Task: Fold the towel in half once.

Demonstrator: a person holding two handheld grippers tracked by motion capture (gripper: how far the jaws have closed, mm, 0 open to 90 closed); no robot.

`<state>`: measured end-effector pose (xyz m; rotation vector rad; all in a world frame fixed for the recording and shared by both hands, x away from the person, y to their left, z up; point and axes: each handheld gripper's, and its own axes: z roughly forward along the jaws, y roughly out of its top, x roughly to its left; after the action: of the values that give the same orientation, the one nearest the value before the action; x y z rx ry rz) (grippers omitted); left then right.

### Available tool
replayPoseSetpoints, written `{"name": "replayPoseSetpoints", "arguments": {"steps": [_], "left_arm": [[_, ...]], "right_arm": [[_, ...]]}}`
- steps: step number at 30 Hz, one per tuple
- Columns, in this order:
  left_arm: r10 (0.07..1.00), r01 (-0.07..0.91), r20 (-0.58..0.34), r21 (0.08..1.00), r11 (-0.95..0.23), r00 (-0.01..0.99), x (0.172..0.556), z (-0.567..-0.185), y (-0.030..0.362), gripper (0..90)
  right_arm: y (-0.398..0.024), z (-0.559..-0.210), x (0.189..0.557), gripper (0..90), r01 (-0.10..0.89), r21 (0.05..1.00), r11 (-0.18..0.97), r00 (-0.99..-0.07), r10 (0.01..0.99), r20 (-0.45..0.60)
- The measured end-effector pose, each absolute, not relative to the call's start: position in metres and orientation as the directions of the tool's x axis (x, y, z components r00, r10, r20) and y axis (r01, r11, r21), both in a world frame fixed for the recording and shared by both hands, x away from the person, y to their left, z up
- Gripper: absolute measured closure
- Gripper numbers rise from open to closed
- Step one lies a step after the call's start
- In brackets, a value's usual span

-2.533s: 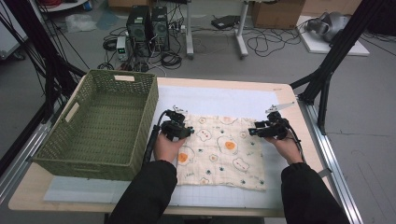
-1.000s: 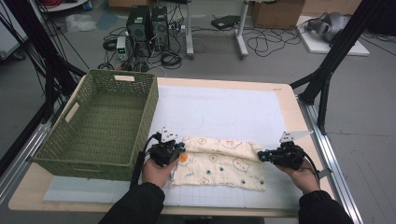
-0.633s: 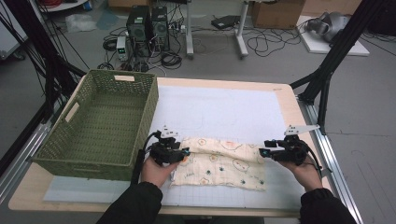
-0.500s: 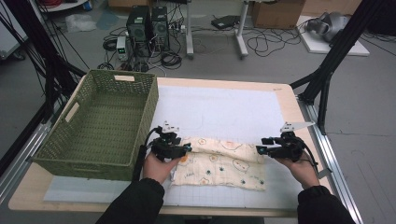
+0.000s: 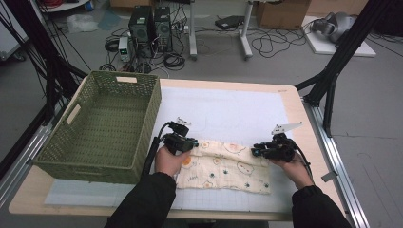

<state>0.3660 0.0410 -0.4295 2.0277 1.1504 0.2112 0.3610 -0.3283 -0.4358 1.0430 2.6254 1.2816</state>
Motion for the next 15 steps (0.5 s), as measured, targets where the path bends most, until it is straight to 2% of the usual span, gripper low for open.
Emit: {"name": "replayPoseSetpoints", "arguments": {"steps": [4, 15], "left_arm": [[0.775, 0.637, -0.217, 0.715, -0.288, 0.594, 0.361, -0.423, 0.042, 88.2], [0.754, 0.558, -0.177, 0.780, -0.285, 0.633, 0.332, -0.409, 0.055, 86.4]], "right_arm": [[-0.327, -0.433, 0.359, 83.8, 0.535, 0.721, 0.439, -0.786, 0.572, 0.235], [-0.334, -0.412, 0.338, 83.2, 0.465, 0.777, 0.424, -0.816, 0.545, 0.191]]}}
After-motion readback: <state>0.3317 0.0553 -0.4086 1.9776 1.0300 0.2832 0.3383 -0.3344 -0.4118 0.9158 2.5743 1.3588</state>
